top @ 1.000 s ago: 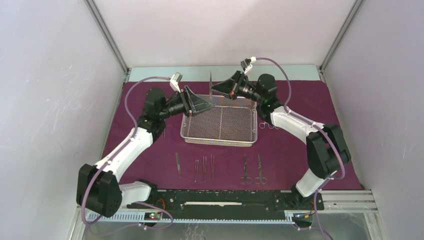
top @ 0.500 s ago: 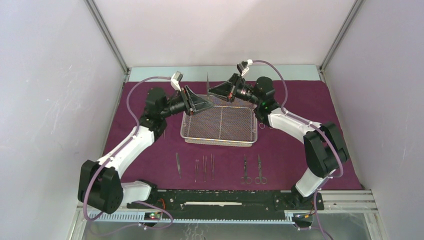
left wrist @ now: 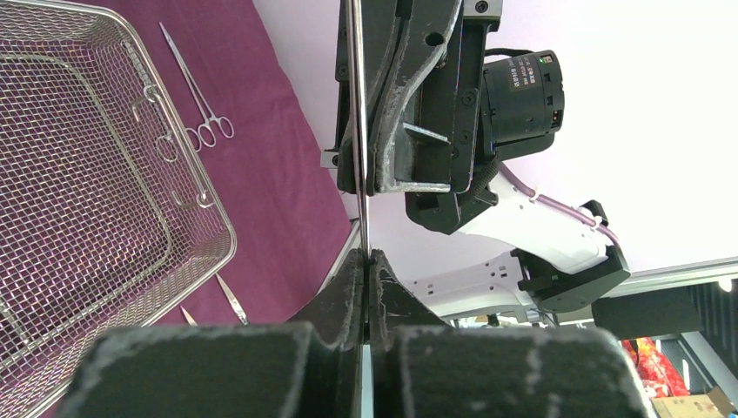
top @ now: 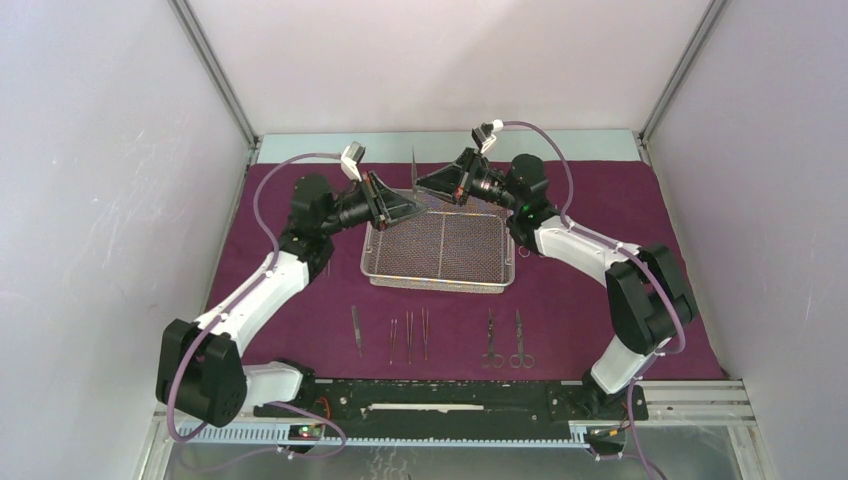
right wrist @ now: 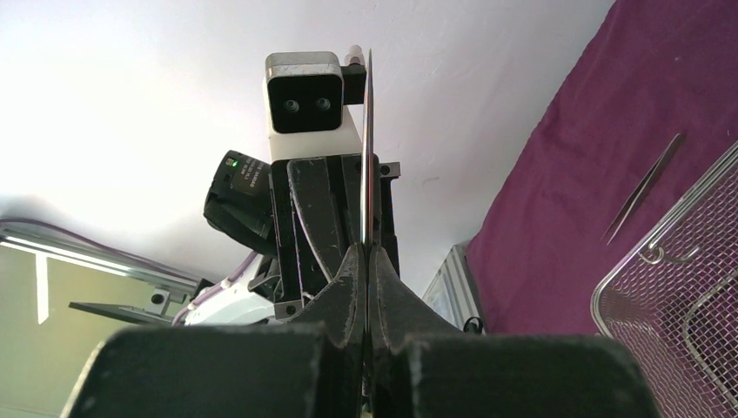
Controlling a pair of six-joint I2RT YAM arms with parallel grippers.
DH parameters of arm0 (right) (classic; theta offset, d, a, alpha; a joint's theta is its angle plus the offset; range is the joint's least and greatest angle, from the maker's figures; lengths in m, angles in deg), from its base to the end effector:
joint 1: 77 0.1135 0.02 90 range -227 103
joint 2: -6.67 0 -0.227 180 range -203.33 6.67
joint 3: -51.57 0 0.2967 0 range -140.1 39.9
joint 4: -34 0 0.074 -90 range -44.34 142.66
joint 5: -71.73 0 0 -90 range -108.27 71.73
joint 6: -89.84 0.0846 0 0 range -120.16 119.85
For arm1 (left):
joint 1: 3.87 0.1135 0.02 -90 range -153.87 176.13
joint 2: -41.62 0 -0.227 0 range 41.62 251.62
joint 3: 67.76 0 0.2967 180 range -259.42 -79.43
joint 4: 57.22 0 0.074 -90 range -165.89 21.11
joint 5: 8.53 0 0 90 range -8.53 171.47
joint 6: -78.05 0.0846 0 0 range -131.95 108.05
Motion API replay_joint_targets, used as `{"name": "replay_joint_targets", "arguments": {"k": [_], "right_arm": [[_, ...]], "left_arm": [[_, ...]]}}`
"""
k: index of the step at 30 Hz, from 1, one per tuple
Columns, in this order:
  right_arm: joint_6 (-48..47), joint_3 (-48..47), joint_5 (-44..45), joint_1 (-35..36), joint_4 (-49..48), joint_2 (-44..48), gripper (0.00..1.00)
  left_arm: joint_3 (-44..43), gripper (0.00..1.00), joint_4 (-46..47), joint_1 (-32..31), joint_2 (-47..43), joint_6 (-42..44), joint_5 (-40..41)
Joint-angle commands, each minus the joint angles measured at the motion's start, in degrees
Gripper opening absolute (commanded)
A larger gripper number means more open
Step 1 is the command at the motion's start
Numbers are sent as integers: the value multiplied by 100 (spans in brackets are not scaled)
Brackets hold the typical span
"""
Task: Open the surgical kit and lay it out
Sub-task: Pick up the medical item from the container.
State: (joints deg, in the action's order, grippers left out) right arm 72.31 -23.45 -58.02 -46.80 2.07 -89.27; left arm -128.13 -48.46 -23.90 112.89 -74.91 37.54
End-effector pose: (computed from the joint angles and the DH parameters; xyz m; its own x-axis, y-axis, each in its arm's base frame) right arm 0.3679 0.2767 0.2599 -0.8364 0.3615 -0.4121 -0.4373 0.0134 0.8992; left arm 0.3306 -0.1830 0.2673 -0.8158 -0.3853 -0.4312 0.3770 0.2110 -0.9018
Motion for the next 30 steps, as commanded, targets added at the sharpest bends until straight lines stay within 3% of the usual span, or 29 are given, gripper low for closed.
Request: {"name": "replay_joint_targets", "arguments": {"k": [1,5,7,14,22,25,30], "right_arm": [[-154,-18,-34,67,-44,71,0],[-255,-15,-16,68,44,103,0],[-327,-15,-7,57,111,131,5],[-870,-15,52,-74,780,525,40],[-2163,-24,519,-403,2513,1314,72],[-2644,-152,737,-520,3329,1499,78],[-3690,-1030,788,-431,4896,1386,79]], "left_arm": [[-60,0,273,-33,-30,53,-125],[-68,0,51,-33,-58,226,-92],[-96,0,-95,-32,-75,380,-74],[-543,0,-1902,-31,-198,2042,343],[-925,0,-3577,-72,-286,3642,1324],[-1009,0,-4061,-239,-426,4258,1907],[-1178,0,-4685,-902,-604,5383,3227]]}}
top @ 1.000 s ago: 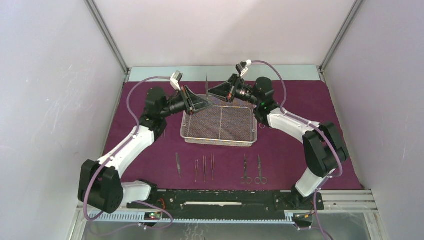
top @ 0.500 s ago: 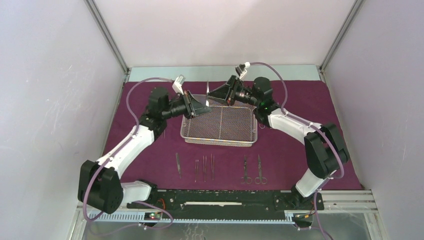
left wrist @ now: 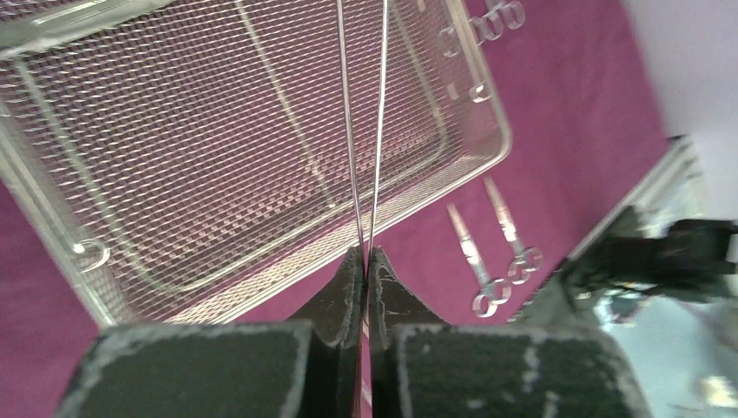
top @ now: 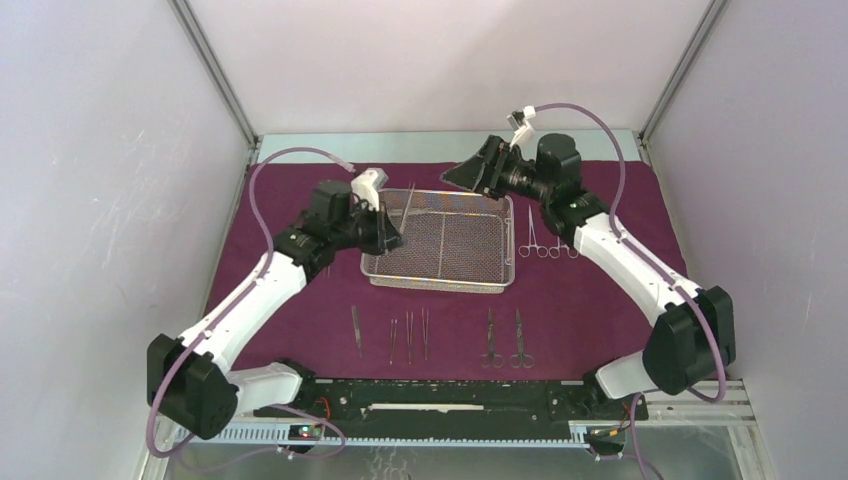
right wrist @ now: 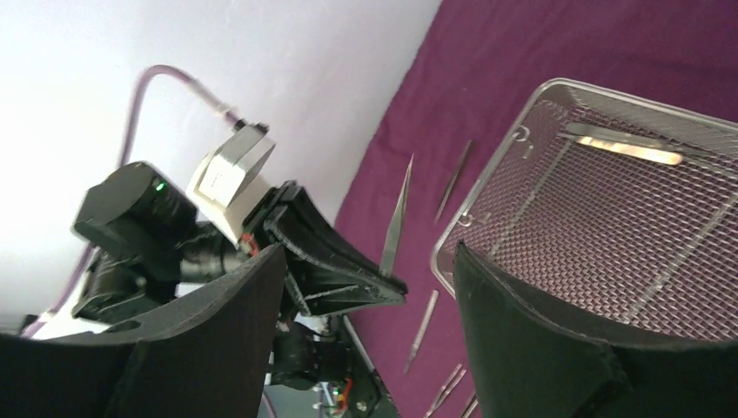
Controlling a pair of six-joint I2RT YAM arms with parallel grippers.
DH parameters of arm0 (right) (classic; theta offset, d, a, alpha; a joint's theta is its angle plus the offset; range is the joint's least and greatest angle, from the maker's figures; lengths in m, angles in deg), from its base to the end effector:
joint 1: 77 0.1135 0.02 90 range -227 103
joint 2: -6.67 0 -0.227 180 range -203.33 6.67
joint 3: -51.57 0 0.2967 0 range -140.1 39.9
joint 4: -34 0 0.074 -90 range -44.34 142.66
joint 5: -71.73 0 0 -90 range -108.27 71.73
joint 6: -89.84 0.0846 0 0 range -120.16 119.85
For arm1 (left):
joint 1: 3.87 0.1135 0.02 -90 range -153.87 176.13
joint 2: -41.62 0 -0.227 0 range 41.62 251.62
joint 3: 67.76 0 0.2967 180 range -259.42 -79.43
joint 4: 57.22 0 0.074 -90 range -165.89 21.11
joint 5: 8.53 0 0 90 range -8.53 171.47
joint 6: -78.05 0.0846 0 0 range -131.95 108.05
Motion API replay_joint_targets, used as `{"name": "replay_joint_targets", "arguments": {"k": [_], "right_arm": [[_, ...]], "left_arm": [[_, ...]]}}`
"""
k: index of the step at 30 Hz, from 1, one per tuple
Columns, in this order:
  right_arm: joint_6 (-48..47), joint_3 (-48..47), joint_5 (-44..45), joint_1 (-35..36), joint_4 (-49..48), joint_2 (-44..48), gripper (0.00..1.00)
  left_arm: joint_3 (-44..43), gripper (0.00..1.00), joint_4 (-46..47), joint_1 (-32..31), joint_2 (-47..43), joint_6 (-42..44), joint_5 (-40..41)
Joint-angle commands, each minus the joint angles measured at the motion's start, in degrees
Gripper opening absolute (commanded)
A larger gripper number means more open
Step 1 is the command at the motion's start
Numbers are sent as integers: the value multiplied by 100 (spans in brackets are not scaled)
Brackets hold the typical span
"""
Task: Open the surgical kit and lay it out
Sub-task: Pick up the medical item from the container.
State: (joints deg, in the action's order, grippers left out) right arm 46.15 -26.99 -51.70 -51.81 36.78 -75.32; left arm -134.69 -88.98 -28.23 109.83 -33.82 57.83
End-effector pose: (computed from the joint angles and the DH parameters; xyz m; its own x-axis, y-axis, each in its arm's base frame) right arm 0.3677 0.2245 0.3049 -0.6828 0.3457 -0.6436 -0.5169 0.3939 0.7600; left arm 0.3134 -0.1791 0.2351 -0.7158 -0.0505 -0.6965 0.4498 0.7296 -0.5152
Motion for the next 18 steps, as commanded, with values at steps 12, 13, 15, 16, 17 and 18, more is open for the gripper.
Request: {"name": "replay_joint_targets", "arguments": {"k": [12,13,15,16,17,18], "right_arm": [[-2829,-2068,-857,111,3733,-705,75],[-2888,-2080,-981,109,3782,-725,75],[-3013,-2086,-1266,114,3900,-750,74],[-3085,-2097,-1423,117,3990,-770,72],[-3161,-2103,-1545,130,4073,-788,72],[-3215,-2069,-1630,150,4123,-787,71]], "left_arm": [[-466,0,-1009,-1855,-702,3070,2536],[-422,0,-993,-1969,-761,3149,2576],[-351,0,-979,-2160,-850,3297,2673],[-315,0,-972,-2227,-883,3363,2706],[-273,0,-956,-2277,-927,3426,2714],[-229,0,-943,-2336,-962,3499,2715]]}}
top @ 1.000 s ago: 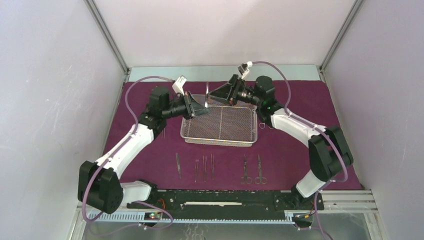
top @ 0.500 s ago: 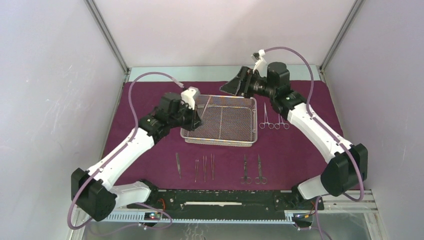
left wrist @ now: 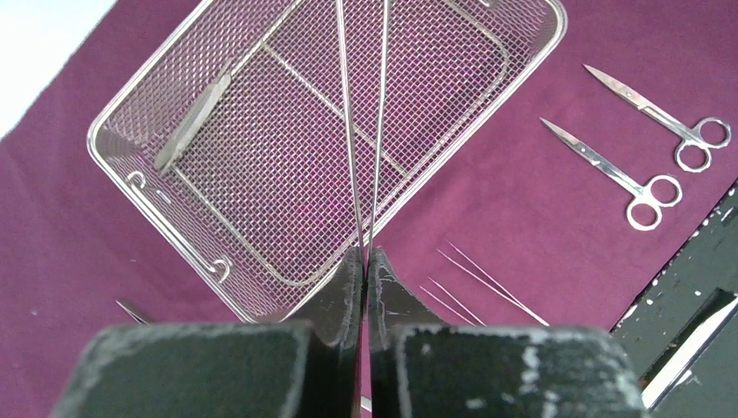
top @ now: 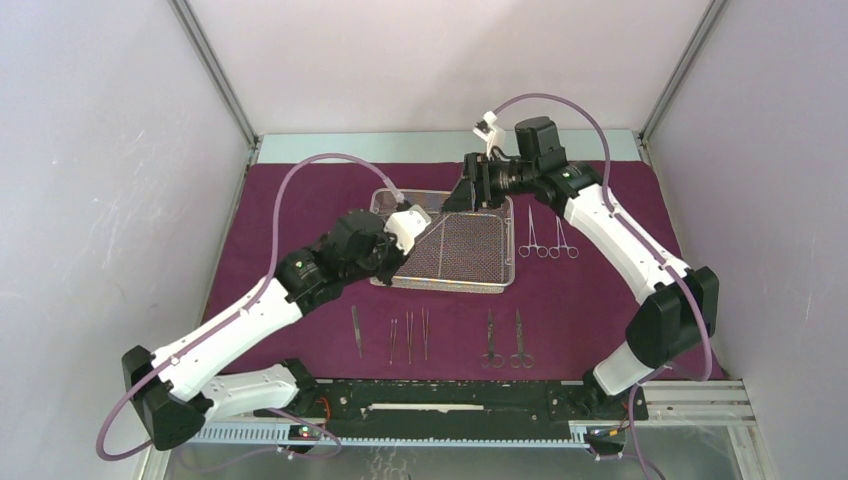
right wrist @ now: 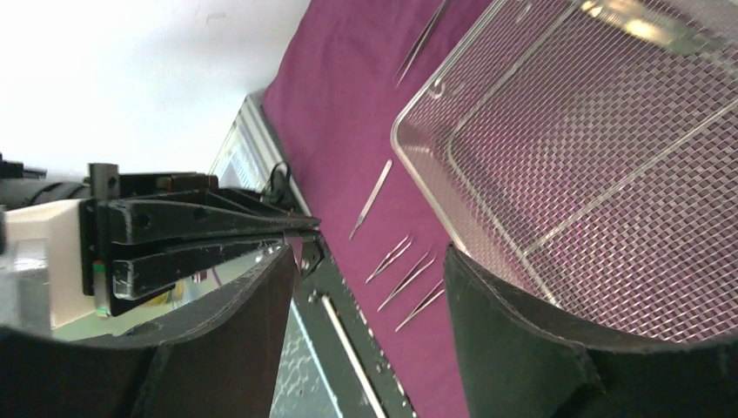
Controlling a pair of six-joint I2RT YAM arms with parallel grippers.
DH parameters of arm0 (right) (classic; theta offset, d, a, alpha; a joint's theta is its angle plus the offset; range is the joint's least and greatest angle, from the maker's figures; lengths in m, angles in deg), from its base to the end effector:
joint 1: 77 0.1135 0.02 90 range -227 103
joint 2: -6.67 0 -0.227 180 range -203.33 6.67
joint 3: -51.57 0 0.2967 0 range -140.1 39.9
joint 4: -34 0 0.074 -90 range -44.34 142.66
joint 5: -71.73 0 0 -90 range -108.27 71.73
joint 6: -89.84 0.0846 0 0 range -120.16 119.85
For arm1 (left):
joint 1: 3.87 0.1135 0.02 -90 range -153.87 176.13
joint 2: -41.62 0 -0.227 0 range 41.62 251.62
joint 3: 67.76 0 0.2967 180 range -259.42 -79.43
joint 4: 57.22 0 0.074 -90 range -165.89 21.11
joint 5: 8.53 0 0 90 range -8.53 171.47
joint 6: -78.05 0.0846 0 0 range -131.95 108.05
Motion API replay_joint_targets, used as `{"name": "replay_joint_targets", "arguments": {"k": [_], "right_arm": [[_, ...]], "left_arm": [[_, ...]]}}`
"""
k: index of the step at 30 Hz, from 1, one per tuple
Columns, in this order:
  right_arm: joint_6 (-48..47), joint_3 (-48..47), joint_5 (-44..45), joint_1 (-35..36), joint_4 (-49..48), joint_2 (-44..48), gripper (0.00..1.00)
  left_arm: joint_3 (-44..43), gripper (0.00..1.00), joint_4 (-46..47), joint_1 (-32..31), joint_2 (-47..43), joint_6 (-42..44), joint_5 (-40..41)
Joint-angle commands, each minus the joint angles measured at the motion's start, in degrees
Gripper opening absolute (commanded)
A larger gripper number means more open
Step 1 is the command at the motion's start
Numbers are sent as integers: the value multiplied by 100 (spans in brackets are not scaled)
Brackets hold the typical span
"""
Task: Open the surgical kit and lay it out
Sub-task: Pick up the medical item from the container.
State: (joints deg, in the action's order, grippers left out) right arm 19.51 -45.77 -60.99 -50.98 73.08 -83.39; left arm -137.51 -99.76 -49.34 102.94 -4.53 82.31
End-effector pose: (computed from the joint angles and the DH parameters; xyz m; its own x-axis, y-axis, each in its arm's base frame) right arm 0.3615 0.2403 0.3064 -0.7288 -0.0806 -0.6800 -0.6320 0.4613 0.6227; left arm 0.2364 -0.2386 0.2672 -0.2990 0.4881 -0.8200 0.7492 0.6523 0.1151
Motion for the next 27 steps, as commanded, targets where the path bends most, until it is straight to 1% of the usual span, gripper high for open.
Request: {"name": "replay_joint_targets", "arguments": {"k": [1,6,9,12,17,22,27], "right_arm": [[-609,-161,-769,77,519,30,70],[-700,5,-1047,150,532,136,67],[-897,-21,-1188,233,743,127,64],[-1097,-38,-1206,312,1035,114,59],[-1239,56,-1277,316,1200,184,47],[-1331,44,-1399,388,1292,252,43],[-1576,-68,-1322,524,1620,176,36]], "left_arm": [[83,0,145,-314,-304,674,287],[200,0,149,-612,-252,958,435],[227,0,160,-771,-217,1067,585],[261,0,183,-835,-252,1158,708],[360,0,229,-902,-313,1251,838],[394,0,253,-989,-315,1312,997],[411,0,280,-999,-339,1340,1057]]}}
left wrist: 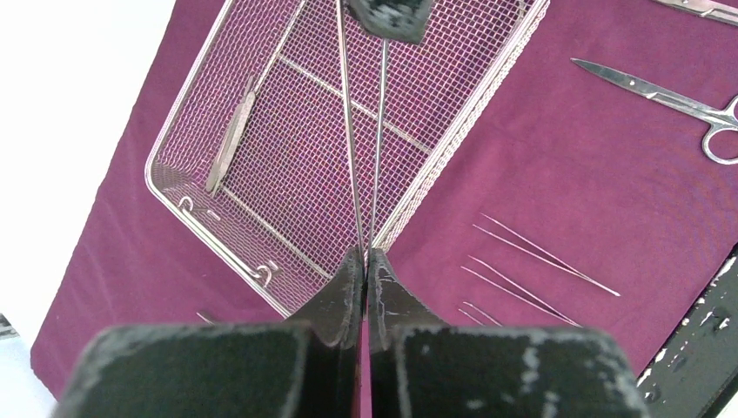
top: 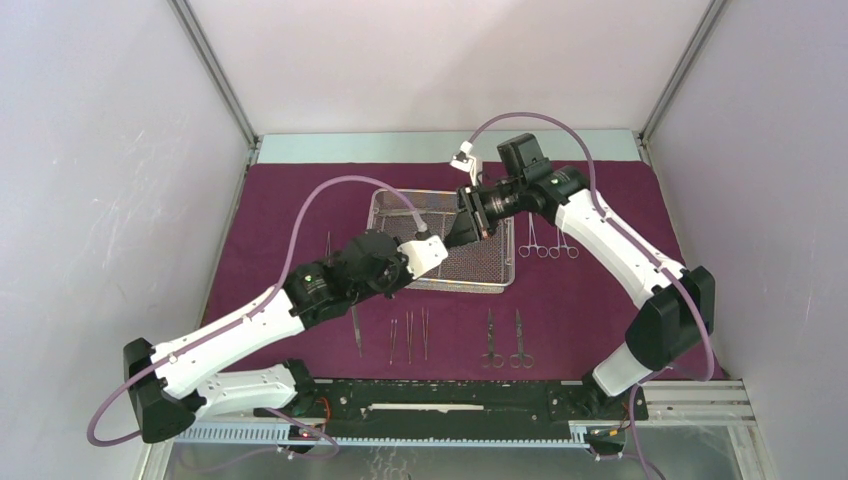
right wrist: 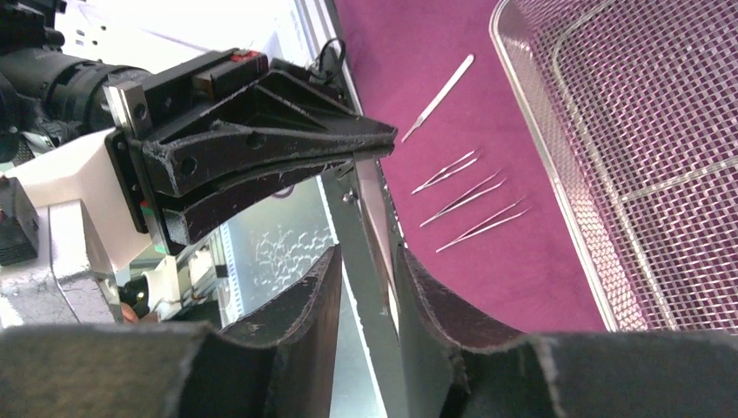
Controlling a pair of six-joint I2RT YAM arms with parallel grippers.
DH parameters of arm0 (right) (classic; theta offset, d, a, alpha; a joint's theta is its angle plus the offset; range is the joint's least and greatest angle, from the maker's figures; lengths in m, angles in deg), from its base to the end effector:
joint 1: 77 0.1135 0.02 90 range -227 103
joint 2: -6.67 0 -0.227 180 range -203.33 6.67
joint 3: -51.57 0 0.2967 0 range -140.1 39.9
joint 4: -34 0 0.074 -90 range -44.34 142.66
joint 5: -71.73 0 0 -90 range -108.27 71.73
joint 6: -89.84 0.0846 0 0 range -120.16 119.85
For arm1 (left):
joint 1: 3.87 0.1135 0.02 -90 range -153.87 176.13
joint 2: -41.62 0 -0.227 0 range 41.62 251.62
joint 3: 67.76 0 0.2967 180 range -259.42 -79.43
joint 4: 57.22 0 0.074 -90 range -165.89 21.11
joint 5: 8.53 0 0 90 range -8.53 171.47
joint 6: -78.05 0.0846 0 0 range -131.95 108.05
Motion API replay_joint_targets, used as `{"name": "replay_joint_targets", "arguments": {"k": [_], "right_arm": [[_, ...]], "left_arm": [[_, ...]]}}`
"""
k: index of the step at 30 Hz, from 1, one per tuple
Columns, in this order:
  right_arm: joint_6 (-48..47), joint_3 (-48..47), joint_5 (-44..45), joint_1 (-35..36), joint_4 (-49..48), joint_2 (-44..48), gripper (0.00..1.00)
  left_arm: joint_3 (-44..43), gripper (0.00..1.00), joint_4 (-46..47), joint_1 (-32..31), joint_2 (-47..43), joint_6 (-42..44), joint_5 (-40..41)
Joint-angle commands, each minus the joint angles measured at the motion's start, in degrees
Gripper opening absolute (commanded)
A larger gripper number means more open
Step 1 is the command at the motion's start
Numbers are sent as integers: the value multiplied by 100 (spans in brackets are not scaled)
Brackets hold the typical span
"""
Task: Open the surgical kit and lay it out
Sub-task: Pick up the medical item from the container.
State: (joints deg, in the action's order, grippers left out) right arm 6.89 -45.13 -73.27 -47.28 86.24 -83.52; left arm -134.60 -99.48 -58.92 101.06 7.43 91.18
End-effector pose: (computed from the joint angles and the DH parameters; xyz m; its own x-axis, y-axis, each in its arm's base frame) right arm 0.3140 0.2590 0.2864 -0.7130 -0.3260 -0.6208 -0.6987 0.2566 0.6678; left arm 0.1996 -0.2606 0.2572 -0.0671 0.6670 -0.7421 0.7960 0.4842 0.3632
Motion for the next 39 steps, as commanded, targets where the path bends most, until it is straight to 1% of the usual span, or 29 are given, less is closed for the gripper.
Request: {"name": "replay_joint_targets", "arguments": {"k": [1,5,14,17,21,24,26,28,29,30,32,33,36,37,38,39], "right_arm": [[-321,-136,-58,164,317,187,35],[-284,-143,-7,159,308,169,28],[-147,-171,20,157,192,107,19],[-138,-171,13,176,180,90,15],[-167,-180,27,175,202,73,7],[-133,-188,41,169,185,52,3],[-68,-185,59,160,142,48,0],[5,-172,88,149,68,38,0],[38,-171,91,142,42,33,0],[67,-164,105,140,11,26,0],[143,-158,145,140,-56,28,0],[180,-154,158,140,-89,28,0],[326,-131,216,123,-218,11,0],[401,-123,240,117,-277,24,0],[450,-109,264,108,-342,28,0],[552,-82,308,93,-420,35,0]], "left_arm": [[123,0,256,-46,-153,154,174],[128,0,250,-66,-168,154,183],[157,0,305,-85,-200,155,215],[172,0,324,-85,-229,145,229],[170,5,334,-85,-242,90,346],[168,13,350,-85,-232,60,422],[176,23,394,-85,-227,30,521],[194,31,440,-85,-228,6,623],[204,38,466,-85,-235,-8,682],[215,42,500,-85,-232,-34,738],[240,46,546,-85,-240,-54,800],[243,49,572,-85,-233,-89,873],[260,63,659,-85,-249,-209,1102],[262,71,692,-85,-267,-259,1191],[264,75,721,-79,-293,-337,1269],[270,82,752,-65,-330,-407,1300]]}}
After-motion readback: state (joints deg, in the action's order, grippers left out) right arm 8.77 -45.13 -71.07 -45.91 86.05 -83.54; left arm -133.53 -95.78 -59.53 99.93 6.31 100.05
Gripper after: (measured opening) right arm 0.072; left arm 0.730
